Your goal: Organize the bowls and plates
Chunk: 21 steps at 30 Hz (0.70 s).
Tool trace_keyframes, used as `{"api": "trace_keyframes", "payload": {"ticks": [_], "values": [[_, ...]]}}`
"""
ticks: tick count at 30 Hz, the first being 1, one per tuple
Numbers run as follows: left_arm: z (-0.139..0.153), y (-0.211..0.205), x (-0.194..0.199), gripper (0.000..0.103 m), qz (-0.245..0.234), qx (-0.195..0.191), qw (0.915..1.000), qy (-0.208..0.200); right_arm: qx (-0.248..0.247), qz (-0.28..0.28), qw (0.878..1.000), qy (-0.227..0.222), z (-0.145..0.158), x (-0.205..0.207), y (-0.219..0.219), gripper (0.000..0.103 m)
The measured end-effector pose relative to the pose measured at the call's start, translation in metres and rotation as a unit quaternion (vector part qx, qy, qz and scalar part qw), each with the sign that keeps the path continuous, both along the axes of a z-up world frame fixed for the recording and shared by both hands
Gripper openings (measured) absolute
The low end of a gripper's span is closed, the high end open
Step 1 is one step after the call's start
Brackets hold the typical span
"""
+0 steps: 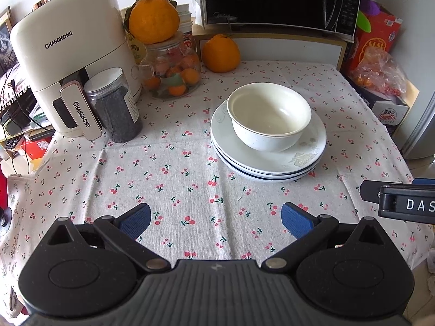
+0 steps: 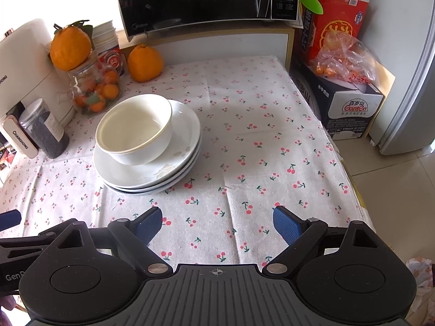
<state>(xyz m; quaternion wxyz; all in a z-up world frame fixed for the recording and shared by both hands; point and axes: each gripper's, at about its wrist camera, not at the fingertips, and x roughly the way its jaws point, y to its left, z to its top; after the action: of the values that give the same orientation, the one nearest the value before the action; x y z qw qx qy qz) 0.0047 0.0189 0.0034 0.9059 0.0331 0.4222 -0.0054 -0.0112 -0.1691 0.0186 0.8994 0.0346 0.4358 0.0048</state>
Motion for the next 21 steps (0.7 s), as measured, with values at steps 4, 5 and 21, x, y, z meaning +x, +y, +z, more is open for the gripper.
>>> {"api": "trace_keyframes", "payload": {"ticks": [4, 5, 21], "values": [[0.0002, 0.0015, 0.0007, 0.103, 0.001, -0.003, 1.0, 0.001, 0.0, -0.001, 1.0, 0.001, -0.0002, 0.0, 0.0003, 0.091], [0.0002, 0.0017, 0.001, 0.103, 0.001, -0.004, 1.0, 0.002, 0.0, -0.001, 1.0, 0.002, -0.0003, 0.0003, 0.0001, 0.091], [-0.0003, 0.0021, 0.0008, 0.103, 0.001, -0.004, 1.0, 0.003, 0.0, 0.002, 1.0, 0.003, -0.0009, 0.0014, 0.0024, 0.091]]}}
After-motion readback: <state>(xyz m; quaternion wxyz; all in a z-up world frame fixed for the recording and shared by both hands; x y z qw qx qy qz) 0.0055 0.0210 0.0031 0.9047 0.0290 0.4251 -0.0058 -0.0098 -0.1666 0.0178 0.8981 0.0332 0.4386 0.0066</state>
